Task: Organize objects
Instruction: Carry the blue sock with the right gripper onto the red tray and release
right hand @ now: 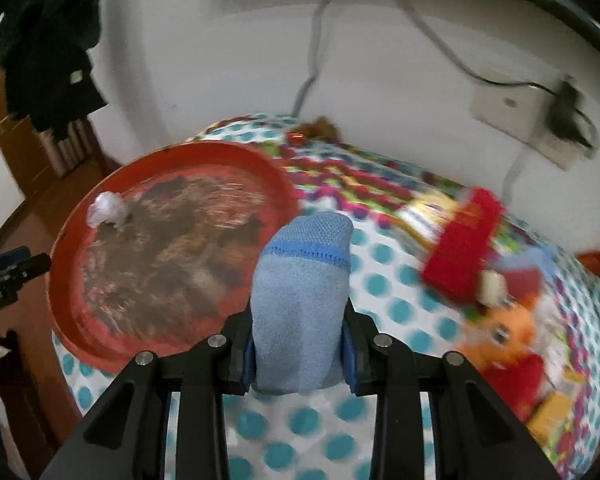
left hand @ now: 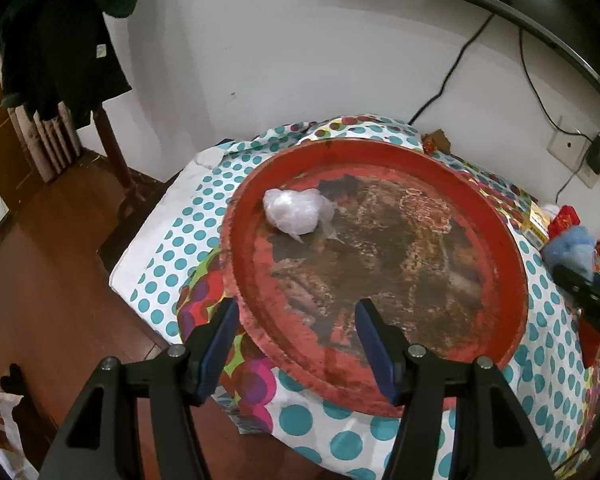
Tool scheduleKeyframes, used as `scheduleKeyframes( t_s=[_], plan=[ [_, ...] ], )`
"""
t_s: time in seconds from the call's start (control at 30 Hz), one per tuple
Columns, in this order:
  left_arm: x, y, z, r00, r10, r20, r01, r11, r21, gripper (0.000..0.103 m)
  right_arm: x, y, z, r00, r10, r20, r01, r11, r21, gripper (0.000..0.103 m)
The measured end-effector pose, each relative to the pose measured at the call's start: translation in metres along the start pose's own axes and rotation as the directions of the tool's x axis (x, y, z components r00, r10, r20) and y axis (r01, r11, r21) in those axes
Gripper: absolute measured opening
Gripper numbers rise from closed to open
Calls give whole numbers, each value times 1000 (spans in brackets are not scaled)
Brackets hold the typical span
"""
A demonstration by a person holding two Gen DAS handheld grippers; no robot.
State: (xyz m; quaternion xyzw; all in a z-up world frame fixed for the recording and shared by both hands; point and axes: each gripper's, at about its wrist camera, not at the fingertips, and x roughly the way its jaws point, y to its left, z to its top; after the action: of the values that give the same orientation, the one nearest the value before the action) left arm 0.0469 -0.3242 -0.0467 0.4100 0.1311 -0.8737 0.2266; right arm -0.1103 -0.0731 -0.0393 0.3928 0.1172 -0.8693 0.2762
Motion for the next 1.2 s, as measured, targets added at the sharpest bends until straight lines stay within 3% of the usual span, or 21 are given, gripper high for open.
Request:
scheduleKeyframes(
  t_s=[0.27,0.67,1.0,1.2],
  plan=[
    [9,8,-1,1000,7,-25,-7,1000,-17,62,54,42,32,998,27,-65,-32,997,-75,32],
    [16,9,-3,999,11,-44,-11,1000,-15,62,99,51,42,992,13,-125,-25,995,-98,37],
    [18,7,-4,998,18,-52,-18,1000,-5,62,80,47,43,997,7,-74,-14,995,-100,58],
    [18,1,-5,999,14,-52,-14,1000,7,62,48,39,32,1000,10,-28,-12,997,-72,59]
  ],
)
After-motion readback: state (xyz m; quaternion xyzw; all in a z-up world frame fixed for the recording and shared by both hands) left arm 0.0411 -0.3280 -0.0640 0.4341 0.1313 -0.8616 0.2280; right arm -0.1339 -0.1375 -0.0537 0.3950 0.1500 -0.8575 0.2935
